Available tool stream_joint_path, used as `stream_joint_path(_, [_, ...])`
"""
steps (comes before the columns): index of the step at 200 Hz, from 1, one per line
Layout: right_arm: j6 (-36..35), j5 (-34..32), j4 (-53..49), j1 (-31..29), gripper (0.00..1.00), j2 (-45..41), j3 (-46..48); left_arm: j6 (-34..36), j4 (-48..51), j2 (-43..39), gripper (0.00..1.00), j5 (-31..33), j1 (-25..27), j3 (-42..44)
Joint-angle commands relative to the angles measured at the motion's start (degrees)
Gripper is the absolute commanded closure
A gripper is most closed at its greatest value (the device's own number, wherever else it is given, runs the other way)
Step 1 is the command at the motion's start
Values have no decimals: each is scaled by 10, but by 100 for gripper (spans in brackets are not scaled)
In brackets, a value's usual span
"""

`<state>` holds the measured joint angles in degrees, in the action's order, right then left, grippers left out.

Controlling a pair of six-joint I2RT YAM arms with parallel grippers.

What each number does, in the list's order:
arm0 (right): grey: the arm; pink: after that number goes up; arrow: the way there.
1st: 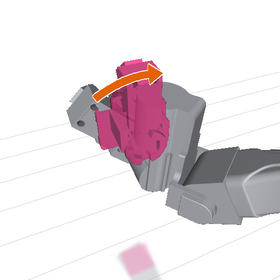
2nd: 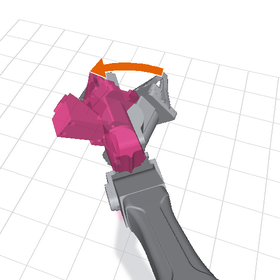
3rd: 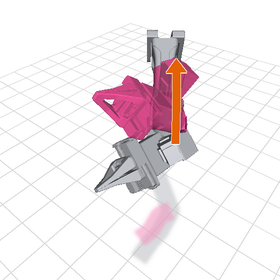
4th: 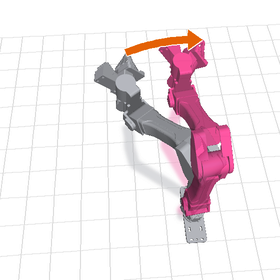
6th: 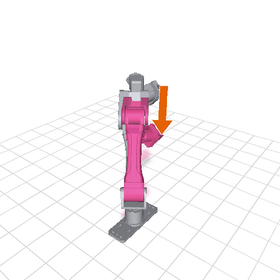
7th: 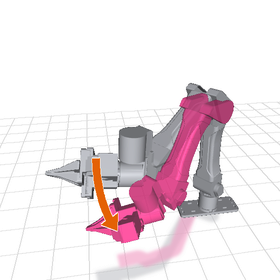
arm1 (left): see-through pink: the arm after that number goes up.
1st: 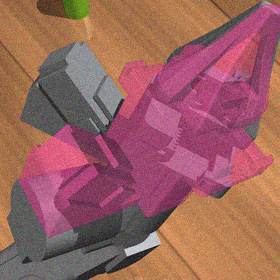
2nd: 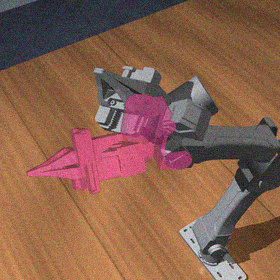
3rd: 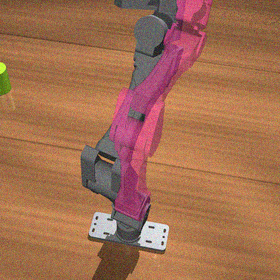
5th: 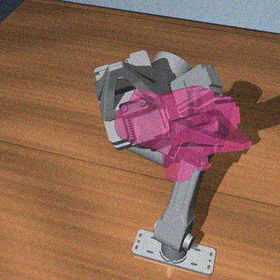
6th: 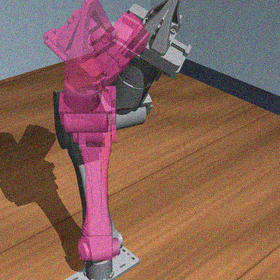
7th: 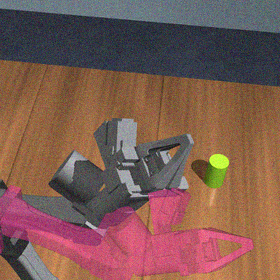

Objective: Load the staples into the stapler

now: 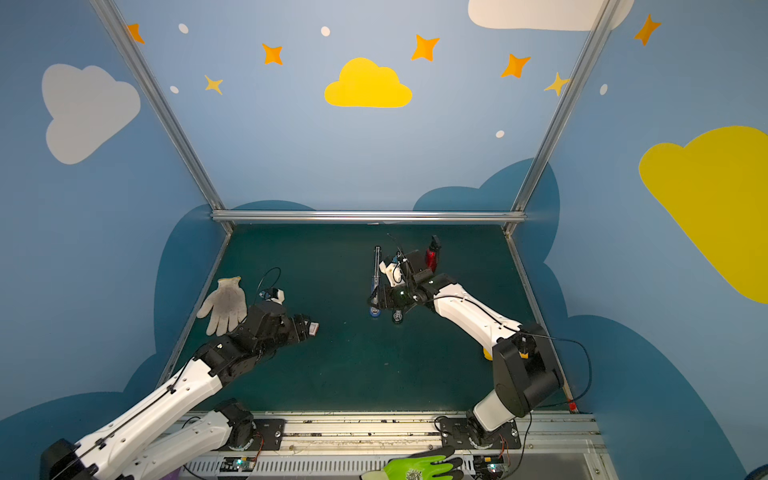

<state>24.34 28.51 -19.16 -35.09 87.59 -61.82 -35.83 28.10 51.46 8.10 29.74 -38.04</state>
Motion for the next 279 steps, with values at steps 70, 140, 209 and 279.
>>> stream_joint_path(70, [-11, -17, 93, -64, 47, -40, 100, 17, -23, 251, 33, -147, -142, -67])
stream_joint_path(140, [-7, -18, 107, -90, 49, 12, 92, 50, -69, 386, 33, -198, -151, -105])
stream_joint_path(209, [-9, -12, 73, -101, 50, 100, 28, 20, -106, 358, 40, -282, -133, -73])
stream_joint_path(279, [11, -3, 72, -109, 48, 147, -11, 32, -65, 337, 35, -224, -144, -98])
